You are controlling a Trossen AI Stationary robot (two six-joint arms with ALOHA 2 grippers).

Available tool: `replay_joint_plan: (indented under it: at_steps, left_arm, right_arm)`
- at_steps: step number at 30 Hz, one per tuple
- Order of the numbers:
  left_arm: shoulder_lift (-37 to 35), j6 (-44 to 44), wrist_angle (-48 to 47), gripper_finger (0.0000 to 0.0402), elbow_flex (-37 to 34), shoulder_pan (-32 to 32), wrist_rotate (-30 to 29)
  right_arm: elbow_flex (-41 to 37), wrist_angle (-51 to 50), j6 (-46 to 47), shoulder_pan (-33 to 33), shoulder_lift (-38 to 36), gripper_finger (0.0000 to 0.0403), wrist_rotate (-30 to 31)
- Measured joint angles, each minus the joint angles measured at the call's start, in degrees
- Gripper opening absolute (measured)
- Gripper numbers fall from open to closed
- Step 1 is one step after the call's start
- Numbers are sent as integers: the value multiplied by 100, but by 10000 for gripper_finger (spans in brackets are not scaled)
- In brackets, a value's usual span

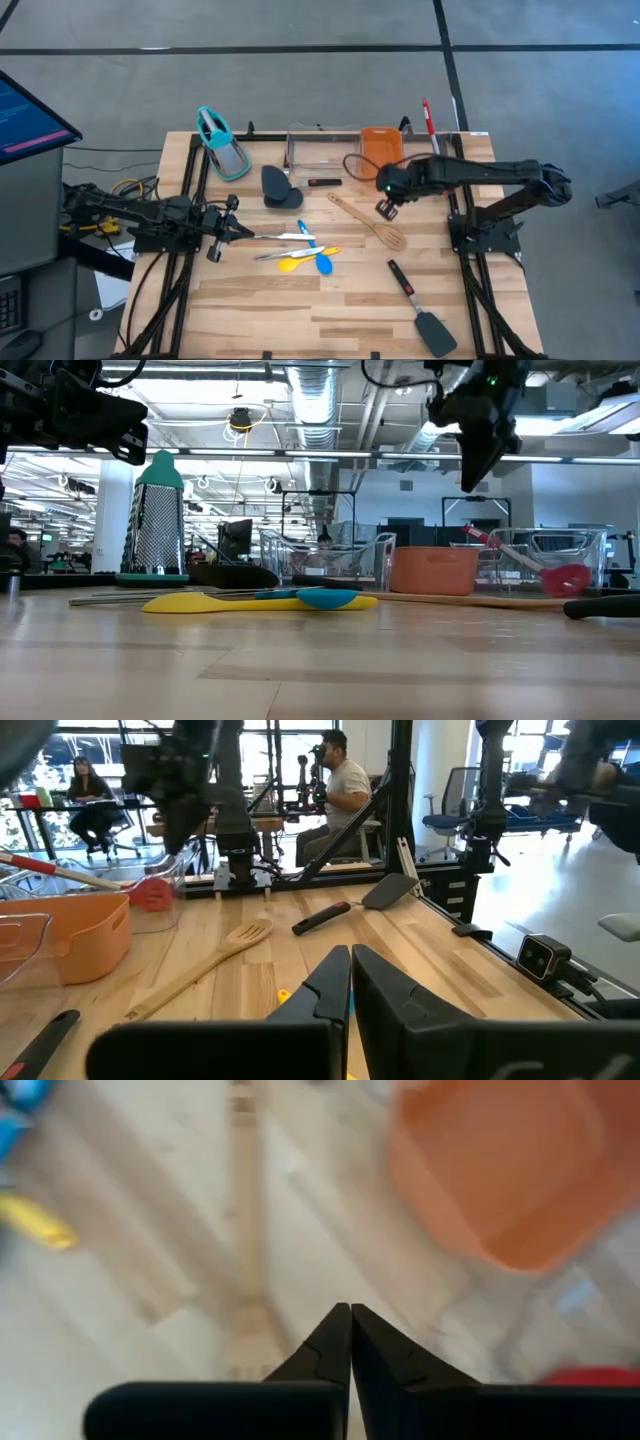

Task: Pick & Place Kitchen Items
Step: Put the flat spatula in the left transparent bin

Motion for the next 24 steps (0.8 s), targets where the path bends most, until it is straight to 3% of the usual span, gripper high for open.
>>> replay_joint_plan:
  at_steps: [7, 14, 24]
  left_arm:
    - [0, 0, 1, 3, 0, 1, 1]
    - [0, 0, 48, 3, 0, 1, 0]
    - [0, 2, 147, 3, 0, 1, 0]
  right_arm:
    - [0, 595, 289, 822, 0, 19, -131]
    - [0, 795, 960, 1513, 0, 4, -79]
    - [0, 1614, 1008, 2162, 1, 3, -54]
